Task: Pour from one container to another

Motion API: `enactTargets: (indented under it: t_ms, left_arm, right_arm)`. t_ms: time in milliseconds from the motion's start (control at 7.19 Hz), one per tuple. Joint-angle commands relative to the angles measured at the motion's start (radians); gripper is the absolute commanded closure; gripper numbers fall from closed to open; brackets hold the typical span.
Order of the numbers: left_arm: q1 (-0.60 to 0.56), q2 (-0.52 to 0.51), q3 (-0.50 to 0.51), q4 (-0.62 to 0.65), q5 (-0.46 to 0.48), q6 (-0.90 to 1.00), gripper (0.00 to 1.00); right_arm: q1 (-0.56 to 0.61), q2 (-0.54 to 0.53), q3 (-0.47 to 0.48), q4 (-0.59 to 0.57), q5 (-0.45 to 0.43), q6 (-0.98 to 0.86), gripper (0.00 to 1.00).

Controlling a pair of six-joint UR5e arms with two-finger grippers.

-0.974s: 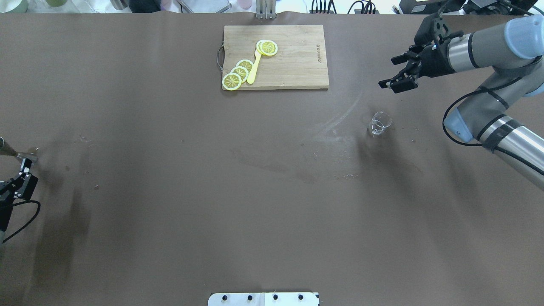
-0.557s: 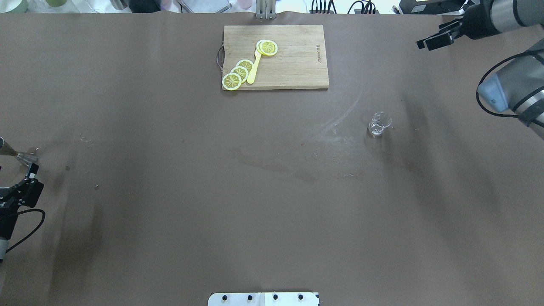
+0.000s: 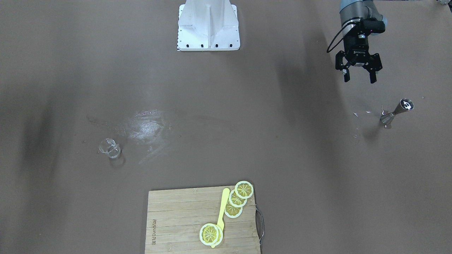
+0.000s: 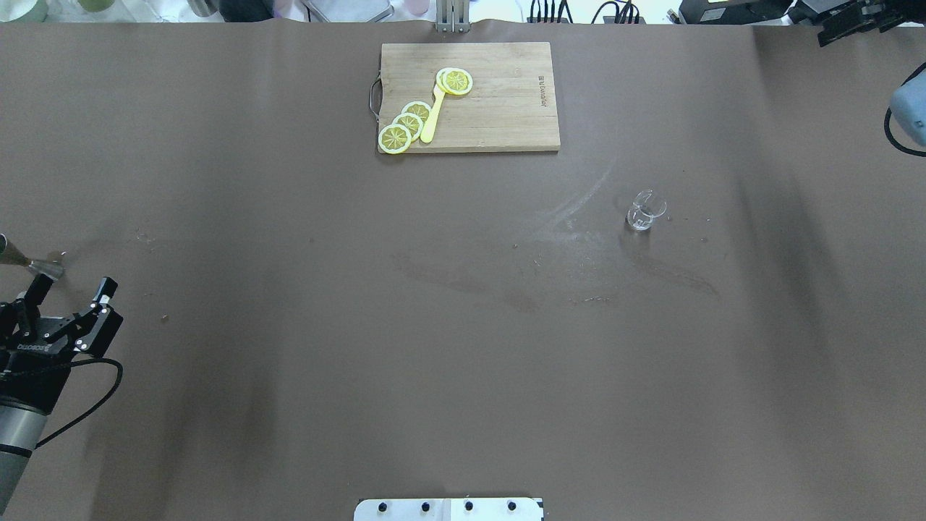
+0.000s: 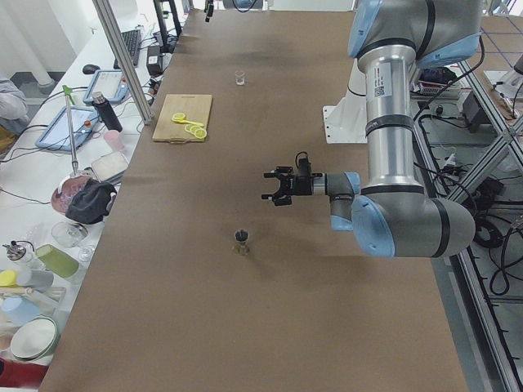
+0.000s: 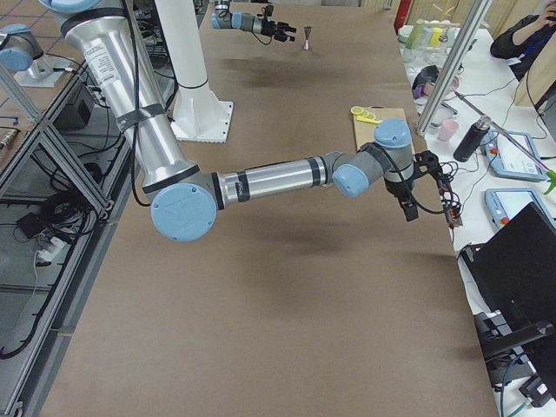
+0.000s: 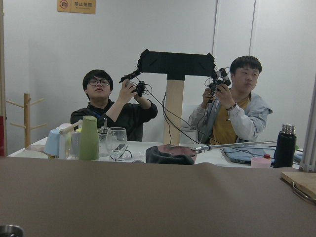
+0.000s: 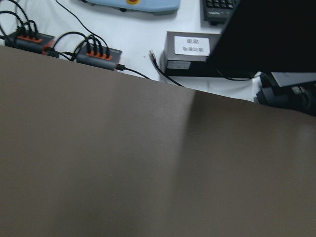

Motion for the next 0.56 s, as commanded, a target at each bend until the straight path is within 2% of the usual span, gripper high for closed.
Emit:
enactTargets:
  t_ms: [0,139,278,417]
  left_arm:
    - [-0.044,-0.051,-0.089,0.009,-0.149,0.189,0.01]
    - [-0.109,-0.108,-0.09,0.009,-0.25,0.223,0.02]
    - [-0.168,-0.149,-0.09,0.031,-0.355,0.223,0.02]
    - [-0.221,-0.191,-0.092,0.11,-0.423,0.223,0.02]
  right_arm:
    - [0.062,-0.022,0.015,-0.242,0.119,0.003,0.0]
    - [0.108,-0.029,0.029,-0.372,0.188,0.002,0.0]
    - [0.12,-0.084,0.119,-0.481,0.213,0.003,0.0]
    - [0.121,-0.197,0.226,-0.515,0.214,0.002,0.0]
